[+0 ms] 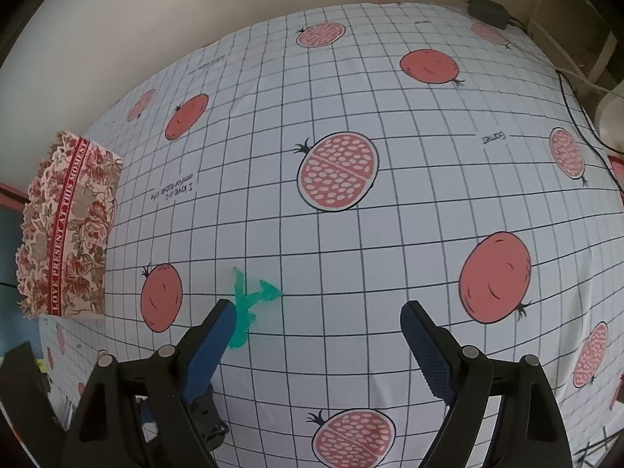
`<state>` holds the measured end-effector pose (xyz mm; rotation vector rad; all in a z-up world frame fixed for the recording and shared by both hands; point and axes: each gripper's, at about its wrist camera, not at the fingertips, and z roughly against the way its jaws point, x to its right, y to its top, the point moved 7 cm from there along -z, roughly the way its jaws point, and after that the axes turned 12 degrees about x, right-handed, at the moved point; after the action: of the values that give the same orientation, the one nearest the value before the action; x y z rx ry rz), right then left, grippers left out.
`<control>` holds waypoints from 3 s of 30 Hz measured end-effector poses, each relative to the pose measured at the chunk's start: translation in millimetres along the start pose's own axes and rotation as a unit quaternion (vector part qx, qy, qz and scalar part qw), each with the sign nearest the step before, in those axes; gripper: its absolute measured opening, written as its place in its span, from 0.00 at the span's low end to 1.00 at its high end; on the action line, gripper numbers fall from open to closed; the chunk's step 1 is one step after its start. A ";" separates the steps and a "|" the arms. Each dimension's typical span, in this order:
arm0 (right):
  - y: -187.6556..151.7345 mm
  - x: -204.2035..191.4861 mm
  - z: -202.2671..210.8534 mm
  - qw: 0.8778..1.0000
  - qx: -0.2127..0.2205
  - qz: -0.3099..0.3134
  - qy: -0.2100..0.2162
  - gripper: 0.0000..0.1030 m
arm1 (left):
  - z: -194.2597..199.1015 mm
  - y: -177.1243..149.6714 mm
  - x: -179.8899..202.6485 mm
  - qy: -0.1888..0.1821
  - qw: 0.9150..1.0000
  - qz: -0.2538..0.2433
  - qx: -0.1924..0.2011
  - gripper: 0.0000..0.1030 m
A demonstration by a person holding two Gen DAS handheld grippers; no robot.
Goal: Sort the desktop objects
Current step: 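Close the left tool on the black toy car, then grasp the green plastic piece with the right tool while the left tool holds the car, then carry the black toy car and green piece over the floral box with both tools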
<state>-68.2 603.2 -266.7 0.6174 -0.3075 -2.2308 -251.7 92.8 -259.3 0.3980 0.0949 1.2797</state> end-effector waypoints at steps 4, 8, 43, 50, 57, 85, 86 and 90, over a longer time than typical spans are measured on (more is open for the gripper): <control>-4.4 -9.7 -5.5 1.000 -0.004 0.002 0.003 0.86 | 5.5 14.8 -11.5 0.008 1.000 0.014 0.019 0.27; -10.4 -19.2 -15.4 1.000 -0.010 0.013 -0.005 0.86 | 8.8 30.3 -25.5 0.026 0.999 0.032 0.030 0.27; -9.4 -63.7 -34.4 0.997 0.020 -0.052 0.044 0.27 | 24.6 13.7 -59.9 0.043 0.996 0.075 0.036 0.27; -0.6 -54.1 -20.8 0.994 0.049 -0.081 0.053 0.25 | 24.9 15.4 -53.9 0.044 0.996 0.070 0.038 0.27; 16.1 -44.2 4.2 0.988 0.100 -0.102 0.060 0.25 | 24.5 18.4 -48.4 0.050 0.996 0.065 0.040 0.27; 46.3 31.0 41.7 0.956 0.178 -0.224 0.070 0.25 | 34.5 97.1 -3.2 0.052 0.990 0.086 0.099 0.27; 47.1 34.1 41.0 0.954 0.180 -0.230 0.067 0.25 | 29.5 103.4 -12.8 0.050 0.989 0.088 0.103 0.27; 55.9 45.6 51.0 0.937 0.216 -0.264 0.077 0.25 | 47.3 120.5 -3.7 0.048 0.987 0.087 0.125 0.27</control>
<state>-85.8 533.1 -215.8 1.2229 -0.6213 -2.6184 -349.1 105.7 -174.9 0.5700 0.3110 1.4660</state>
